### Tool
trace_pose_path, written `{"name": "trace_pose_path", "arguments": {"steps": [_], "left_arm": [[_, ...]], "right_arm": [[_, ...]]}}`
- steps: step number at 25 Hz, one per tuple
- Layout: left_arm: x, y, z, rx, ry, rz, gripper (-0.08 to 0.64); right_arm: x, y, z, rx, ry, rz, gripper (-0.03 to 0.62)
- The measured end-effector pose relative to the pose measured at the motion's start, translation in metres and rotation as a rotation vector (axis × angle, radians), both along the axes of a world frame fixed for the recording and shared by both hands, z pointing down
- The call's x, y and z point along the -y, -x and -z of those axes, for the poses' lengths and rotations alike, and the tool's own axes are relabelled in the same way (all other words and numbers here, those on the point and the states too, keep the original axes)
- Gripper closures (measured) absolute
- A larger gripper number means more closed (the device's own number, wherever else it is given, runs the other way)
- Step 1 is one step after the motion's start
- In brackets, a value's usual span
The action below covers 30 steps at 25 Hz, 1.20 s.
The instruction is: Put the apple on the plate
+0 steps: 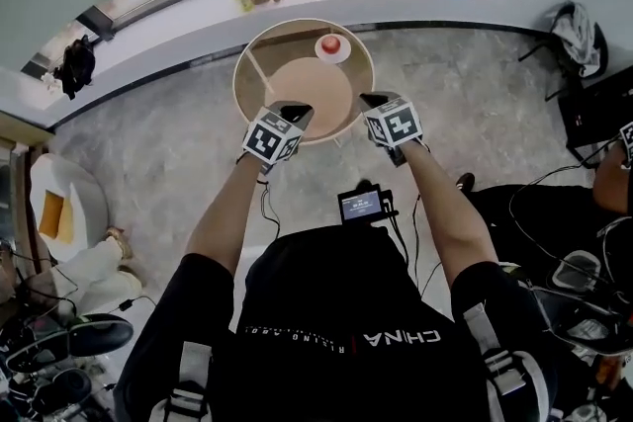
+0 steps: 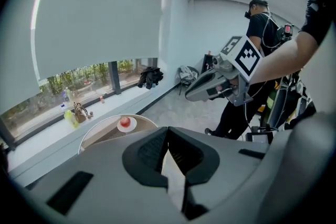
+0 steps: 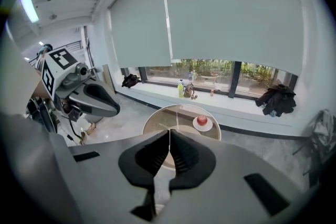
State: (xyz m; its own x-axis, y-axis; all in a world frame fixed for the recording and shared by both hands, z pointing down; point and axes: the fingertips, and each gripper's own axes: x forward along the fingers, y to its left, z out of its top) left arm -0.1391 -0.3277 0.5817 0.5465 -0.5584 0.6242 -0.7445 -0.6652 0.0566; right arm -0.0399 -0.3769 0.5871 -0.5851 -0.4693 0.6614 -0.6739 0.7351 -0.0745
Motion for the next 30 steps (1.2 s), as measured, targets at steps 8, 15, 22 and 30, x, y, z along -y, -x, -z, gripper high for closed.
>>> {"name": "trace_pose_path", "arguments": {"steps": [8,15,22,30], "left_arm": [[-0.143,0.050,-0.014,-0.101,0.025,-0.036,0.541],[-0.219,0.020,0.016,-0.236,0.033,-0.129,0.541],[-0.250,0.012,0.005,-0.150,0.036,-0.119,0.541],[-0.238,-0.068,0.011,-0.171,-0.011,-0.045,0.541]], "right_arm": [[-0.134,0.048,0.000,0.023,0.015,-0.085,0.560],[-0.207,0.052,0.015,-0.056,0.003,-0.004,0.560],[-0.236,0.056,0.038,-0.128,-0.149,0.120,0.560],[-0.260,-0.018,0.051,-0.144,-0.244,0.214,0.560]]}}
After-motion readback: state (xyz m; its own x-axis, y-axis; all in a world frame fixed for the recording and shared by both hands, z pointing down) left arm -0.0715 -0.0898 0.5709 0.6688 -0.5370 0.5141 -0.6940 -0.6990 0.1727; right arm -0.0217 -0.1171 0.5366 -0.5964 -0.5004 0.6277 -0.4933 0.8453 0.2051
